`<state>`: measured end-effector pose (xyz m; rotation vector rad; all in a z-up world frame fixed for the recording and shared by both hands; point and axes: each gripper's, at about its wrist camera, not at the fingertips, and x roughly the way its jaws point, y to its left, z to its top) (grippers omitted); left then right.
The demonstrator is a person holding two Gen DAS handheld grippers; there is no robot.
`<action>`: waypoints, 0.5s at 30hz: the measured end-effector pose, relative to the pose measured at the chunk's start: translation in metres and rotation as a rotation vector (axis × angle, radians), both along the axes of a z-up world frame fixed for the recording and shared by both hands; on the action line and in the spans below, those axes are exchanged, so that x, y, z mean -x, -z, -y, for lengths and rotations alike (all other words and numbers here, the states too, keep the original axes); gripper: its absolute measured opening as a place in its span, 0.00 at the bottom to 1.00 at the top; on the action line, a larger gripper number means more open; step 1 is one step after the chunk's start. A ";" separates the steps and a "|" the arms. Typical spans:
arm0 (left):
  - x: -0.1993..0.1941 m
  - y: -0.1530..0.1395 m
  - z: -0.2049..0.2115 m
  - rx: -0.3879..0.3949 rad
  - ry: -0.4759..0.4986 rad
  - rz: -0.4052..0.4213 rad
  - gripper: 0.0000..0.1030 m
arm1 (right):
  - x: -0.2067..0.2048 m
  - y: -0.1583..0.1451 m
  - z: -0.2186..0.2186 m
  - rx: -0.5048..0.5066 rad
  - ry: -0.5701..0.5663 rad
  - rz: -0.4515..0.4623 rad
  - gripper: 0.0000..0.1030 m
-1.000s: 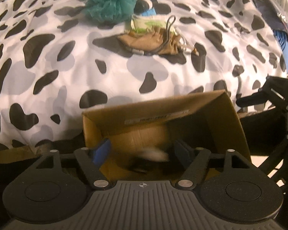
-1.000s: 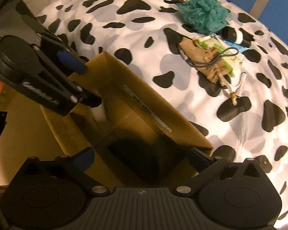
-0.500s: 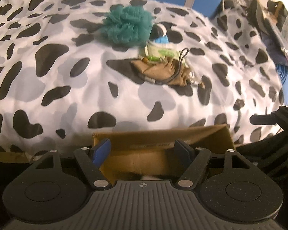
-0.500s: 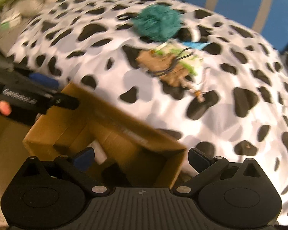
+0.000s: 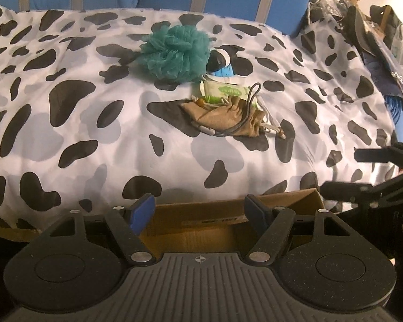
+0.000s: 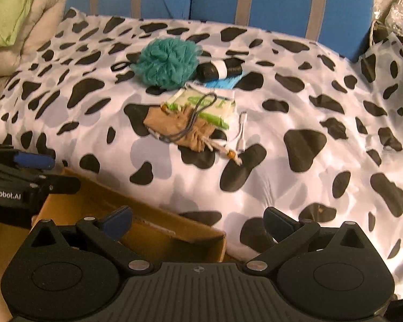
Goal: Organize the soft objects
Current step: 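Move left gripper back to the teal mesh loofah on the bed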
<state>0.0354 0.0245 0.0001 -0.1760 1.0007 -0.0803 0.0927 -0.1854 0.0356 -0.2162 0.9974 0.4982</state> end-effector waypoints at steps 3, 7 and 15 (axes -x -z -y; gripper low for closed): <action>-0.002 -0.002 0.000 -0.008 -0.008 0.008 0.70 | -0.005 -0.003 -0.002 -0.012 0.001 0.018 1.00; -0.009 -0.005 -0.004 0.006 -0.019 0.027 0.70 | -0.017 -0.006 -0.004 -0.017 -0.009 0.044 1.00; -0.039 -0.006 -0.009 -0.047 0.018 0.079 0.70 | -0.050 -0.007 0.005 -0.016 -0.032 0.102 1.00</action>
